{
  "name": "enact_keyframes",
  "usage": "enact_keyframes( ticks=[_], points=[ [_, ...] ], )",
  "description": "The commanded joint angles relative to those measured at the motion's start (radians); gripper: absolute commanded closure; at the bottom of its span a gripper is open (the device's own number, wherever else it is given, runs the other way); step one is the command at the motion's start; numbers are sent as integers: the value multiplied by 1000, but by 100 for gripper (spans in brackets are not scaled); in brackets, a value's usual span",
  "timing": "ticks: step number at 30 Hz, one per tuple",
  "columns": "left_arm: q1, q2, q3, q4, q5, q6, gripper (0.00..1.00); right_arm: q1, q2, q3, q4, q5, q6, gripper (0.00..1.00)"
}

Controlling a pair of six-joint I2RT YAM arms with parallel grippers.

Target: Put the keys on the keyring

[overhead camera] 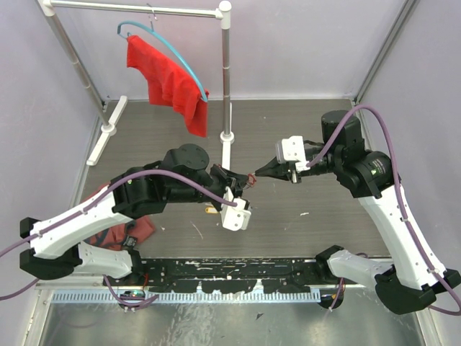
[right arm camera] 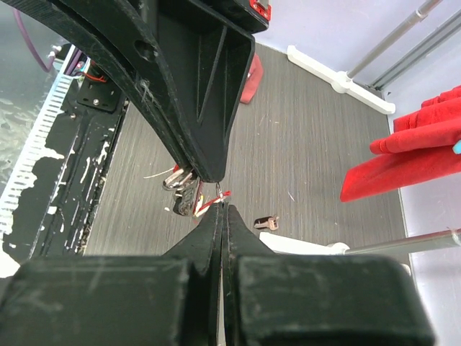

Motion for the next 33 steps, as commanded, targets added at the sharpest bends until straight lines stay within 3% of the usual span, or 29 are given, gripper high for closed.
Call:
enact_keyframes(
  ticks=[1, 16, 33],
  points=[
    [1, 9, 42, 1, 16, 11, 100, 8, -10, 19, -10, -45, -32, 99],
    [2, 13, 58, -2, 4, 10, 100, 12, 21, 46, -97, -84, -108, 99],
    [2, 51, 73, -19, 21, 5, 100, 12, -14, 23, -7, -54, -55, 99]
  ],
)
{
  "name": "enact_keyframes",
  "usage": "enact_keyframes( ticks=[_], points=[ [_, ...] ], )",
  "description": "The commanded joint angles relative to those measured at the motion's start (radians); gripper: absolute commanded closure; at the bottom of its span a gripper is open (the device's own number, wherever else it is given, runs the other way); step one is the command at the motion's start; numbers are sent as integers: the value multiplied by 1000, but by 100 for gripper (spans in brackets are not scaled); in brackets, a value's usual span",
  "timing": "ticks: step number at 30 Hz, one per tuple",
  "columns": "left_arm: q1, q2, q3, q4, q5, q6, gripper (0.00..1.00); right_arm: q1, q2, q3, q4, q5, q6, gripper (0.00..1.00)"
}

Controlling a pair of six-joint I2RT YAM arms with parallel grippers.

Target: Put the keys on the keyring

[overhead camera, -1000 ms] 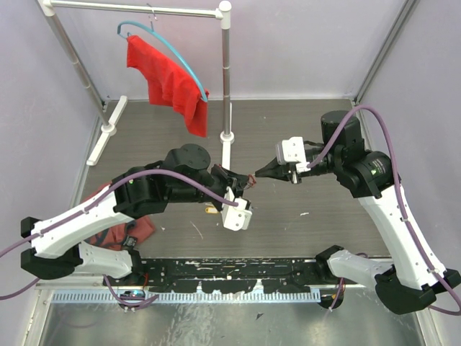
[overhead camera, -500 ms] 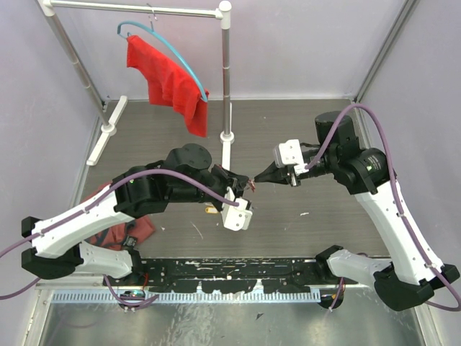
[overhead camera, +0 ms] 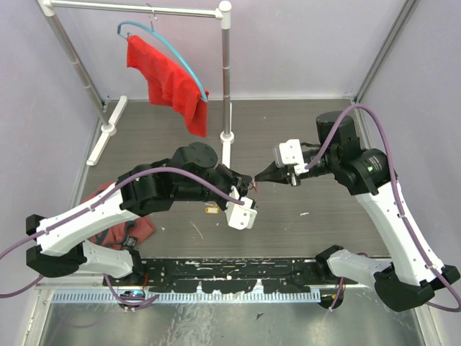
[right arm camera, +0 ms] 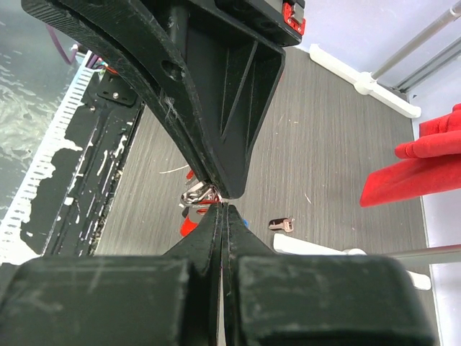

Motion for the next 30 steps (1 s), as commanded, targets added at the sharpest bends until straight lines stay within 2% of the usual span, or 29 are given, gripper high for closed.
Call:
enact_keyframes(
  ticks=[1, 6, 11, 30],
  points=[
    [2, -1, 34, 13, 17, 5, 100, 5, -43, 18, 79, -4, 26, 99],
    [2, -5, 30, 16, 14, 6, 100, 6, -58, 13, 84, 27, 30, 99],
    [2, -3, 30, 17, 15, 5, 100, 5, -65, 13, 94, -12, 39, 99],
    [2, -4, 38, 27, 27, -2, 100, 6, -37, 11, 19, -3, -11, 99]
  ],
)
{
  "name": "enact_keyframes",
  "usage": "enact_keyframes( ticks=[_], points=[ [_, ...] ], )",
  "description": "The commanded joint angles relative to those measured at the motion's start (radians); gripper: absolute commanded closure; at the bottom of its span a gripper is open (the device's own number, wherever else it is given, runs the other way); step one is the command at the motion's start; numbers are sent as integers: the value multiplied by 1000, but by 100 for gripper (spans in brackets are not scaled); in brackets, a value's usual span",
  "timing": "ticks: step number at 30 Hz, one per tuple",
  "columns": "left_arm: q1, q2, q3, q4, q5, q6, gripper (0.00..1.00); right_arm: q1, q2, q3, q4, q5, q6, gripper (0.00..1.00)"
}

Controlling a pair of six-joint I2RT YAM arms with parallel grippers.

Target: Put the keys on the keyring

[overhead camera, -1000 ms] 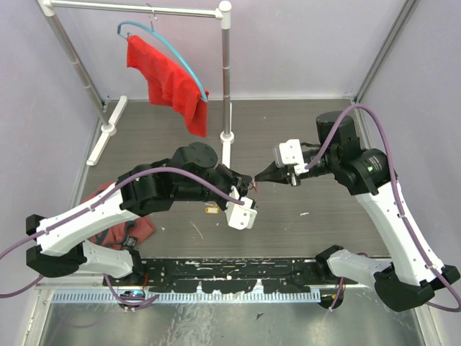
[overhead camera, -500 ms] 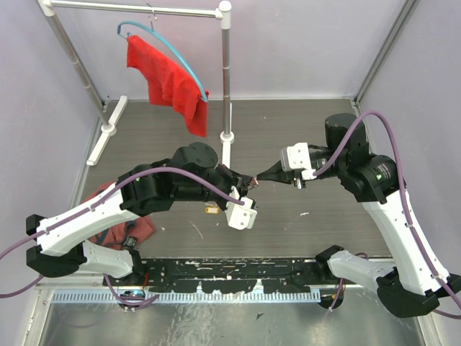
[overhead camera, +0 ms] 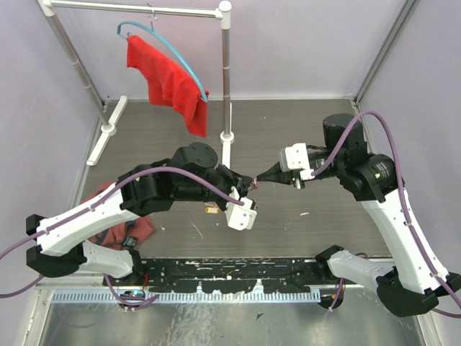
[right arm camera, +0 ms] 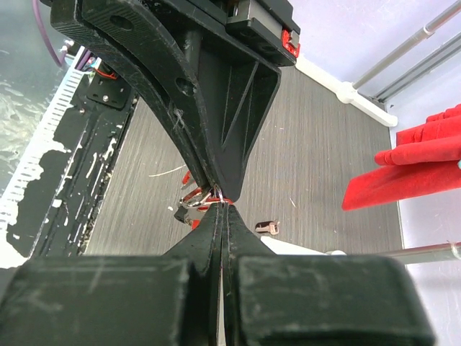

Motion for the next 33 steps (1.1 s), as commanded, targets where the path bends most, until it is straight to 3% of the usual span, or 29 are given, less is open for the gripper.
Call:
enact_keyframes(
  ticks=[1, 33],
  points=[
    [2, -4, 37, 28, 13, -1, 100, 5, 10, 11, -17, -23, -23, 99],
    [1, 10, 47, 15, 3, -7, 100, 5, -24, 34, -100, -81, -116, 99]
  ],
)
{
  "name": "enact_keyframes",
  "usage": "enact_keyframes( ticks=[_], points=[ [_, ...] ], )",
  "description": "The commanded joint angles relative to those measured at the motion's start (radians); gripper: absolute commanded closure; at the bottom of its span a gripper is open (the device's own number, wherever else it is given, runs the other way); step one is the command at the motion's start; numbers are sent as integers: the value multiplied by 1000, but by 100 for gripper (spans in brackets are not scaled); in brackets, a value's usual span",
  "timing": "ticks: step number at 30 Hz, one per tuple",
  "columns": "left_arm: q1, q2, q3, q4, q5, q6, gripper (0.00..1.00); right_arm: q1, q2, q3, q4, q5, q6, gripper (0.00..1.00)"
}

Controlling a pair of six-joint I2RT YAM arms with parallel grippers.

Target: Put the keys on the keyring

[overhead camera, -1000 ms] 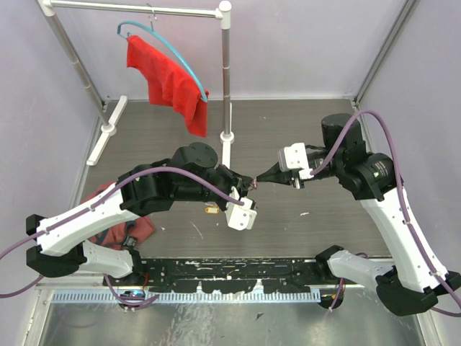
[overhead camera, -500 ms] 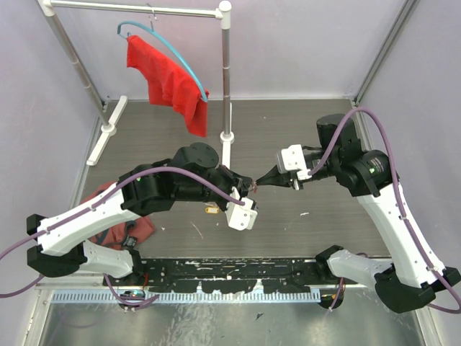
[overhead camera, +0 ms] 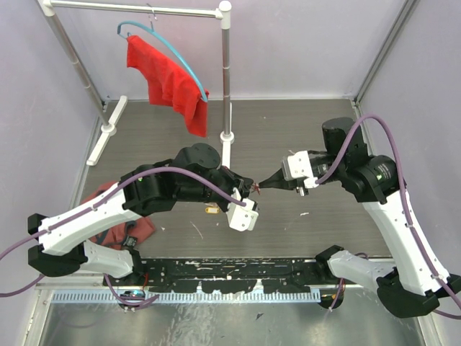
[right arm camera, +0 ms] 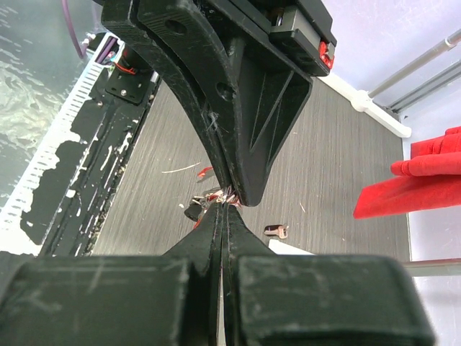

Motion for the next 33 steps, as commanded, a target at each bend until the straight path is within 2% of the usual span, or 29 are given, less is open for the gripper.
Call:
enact_keyframes(
  ticks=[1, 10, 18, 31, 33],
  points=[
    [2, 1, 47, 20, 1, -4, 100, 5, -20, 34, -9, -38, -17, 99],
    [0, 0, 45, 21, -3, -4, 100, 5, -19, 47, -58, -14, -43, 99],
    [2, -3, 42, 26, -11, -9, 100, 5, -65, 14, 13, 35, 11, 99],
    [1, -1, 38, 50, -48, -15, 100, 6, -74, -11, 7, 44, 15, 99],
    [1, 1, 38, 55, -51, -15, 100, 6, -72, -22, 12, 42, 19, 92]
  ],
)
